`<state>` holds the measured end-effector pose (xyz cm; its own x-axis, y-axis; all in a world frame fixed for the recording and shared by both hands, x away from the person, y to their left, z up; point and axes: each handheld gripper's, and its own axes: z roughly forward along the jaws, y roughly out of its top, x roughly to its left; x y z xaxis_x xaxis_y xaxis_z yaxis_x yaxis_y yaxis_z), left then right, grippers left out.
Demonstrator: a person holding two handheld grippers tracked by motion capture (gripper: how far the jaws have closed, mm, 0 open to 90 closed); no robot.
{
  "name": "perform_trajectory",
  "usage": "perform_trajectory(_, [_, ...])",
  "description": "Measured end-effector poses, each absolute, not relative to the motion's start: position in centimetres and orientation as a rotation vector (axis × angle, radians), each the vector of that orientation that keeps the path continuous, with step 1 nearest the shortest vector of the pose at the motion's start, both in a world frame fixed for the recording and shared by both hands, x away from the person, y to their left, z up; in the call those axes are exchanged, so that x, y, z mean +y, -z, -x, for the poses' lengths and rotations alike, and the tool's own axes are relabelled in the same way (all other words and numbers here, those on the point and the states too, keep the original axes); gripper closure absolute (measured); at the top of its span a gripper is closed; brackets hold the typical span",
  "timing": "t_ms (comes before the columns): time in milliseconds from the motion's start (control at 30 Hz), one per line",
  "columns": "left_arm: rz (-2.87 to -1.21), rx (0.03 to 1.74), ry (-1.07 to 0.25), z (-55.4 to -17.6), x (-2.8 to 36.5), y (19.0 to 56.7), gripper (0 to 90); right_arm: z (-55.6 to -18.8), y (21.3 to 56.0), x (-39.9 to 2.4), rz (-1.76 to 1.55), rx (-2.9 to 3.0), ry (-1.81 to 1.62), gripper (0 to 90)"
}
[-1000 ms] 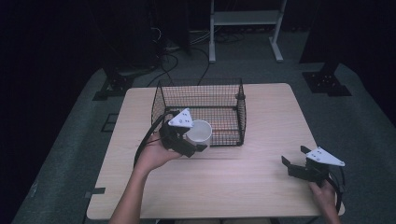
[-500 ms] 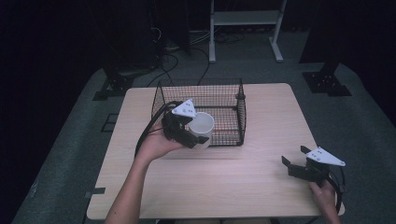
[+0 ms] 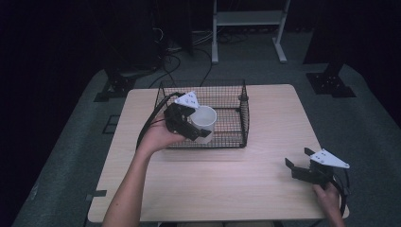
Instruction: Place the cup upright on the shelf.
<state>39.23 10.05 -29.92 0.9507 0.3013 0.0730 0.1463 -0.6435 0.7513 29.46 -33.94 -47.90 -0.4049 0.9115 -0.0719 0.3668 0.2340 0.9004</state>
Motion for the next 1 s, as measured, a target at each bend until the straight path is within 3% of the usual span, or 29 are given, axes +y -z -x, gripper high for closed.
perform_trajectory(1000, [-2.325,0.343,-0.244,-43.3,9.5,28.6,21.1,-29.5,47.9,-33.9,-1.163,1.894,-1.133,13.0])
